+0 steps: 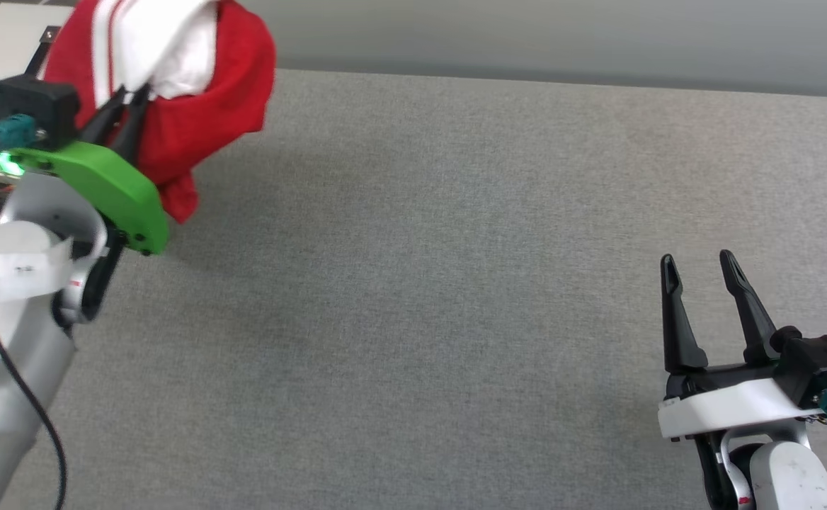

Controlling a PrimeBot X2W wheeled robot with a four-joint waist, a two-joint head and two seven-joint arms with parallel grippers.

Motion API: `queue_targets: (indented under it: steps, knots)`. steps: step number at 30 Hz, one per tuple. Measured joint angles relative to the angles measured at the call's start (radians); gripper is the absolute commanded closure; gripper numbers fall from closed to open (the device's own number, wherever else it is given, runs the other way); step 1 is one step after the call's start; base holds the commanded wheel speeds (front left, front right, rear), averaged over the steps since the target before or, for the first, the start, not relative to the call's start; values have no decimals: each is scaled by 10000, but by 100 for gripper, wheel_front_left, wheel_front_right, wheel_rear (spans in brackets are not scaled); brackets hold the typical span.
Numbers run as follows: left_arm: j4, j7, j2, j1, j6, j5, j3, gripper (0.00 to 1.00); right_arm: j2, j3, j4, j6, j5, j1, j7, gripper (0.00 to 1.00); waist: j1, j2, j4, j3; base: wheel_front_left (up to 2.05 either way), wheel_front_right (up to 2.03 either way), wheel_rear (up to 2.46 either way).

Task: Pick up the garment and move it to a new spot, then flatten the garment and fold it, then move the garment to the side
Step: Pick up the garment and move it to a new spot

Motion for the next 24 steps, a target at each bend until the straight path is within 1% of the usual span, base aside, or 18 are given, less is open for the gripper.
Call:
queue_targets:
  steps: [3,6,8,11,13,16,21,24]
  knots:
    - [-683,102,-472,105,414,209,-295,100,0,-69,-15,0,42,9,0,0,0,0,-235,-257,0,0,0]
    - [-1101,157,-1179,148,698,330,-608,100,-2,-94,-33,0,44,35,0,0,0,0,-572,-411,0,0,0]
    - [-1129,155,-1615,181,805,422,-861,100,-2,-123,-36,0,52,74,0,0,0,0,-805,-453,0,0,0]
    - [-982,42,-2447,252,1018,495,-1237,100,-4,-140,-50,0,56,110,0,0,0,0,-1197,-467,0,0,0]
    - [-656,-127,-3062,278,1131,583,-1507,100,-2,-105,-82,0,86,109,0,0,0,0,-1492,-434,0,0,0]
    - [17,-453,-3831,312,1292,617,-1735,100,-4,-111,-104,0,142,100,0,0,0,0,-1910,-329,0,0,0]
    - [1467,-1195,-4786,287,1501,779,-1887,100,-8,-59,-136,0,221,68,0,0,0,0,-2552,-33,0,0,0]
    - [2355,-1569,-5323,273,1496,800,-1929,100,-8,-17,-155,0,240,-22,0,0,0,-1,-2895,186,0,0,0]
